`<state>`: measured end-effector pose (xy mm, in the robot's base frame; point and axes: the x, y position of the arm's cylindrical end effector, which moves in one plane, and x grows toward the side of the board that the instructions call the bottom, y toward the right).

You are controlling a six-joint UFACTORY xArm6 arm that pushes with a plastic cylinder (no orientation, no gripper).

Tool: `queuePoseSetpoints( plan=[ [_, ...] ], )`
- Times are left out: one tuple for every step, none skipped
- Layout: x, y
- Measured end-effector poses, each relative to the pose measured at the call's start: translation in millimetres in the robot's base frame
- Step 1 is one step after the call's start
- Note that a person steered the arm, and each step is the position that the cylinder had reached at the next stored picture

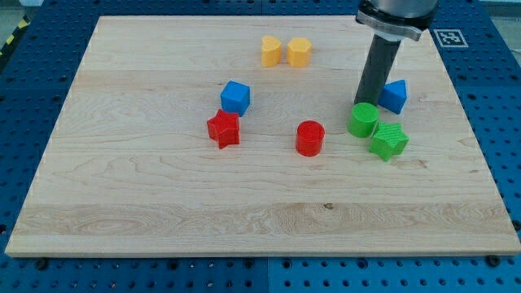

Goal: Push the green circle towards the green star

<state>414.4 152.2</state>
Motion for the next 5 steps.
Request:
queuePoseSetpoints(
  plan=[
    [4.1,0.0],
    [25.1,2.1],
    [16.0,-0.8],
    [-1.5,-28.4],
    [22.4,-34.3]
  ],
)
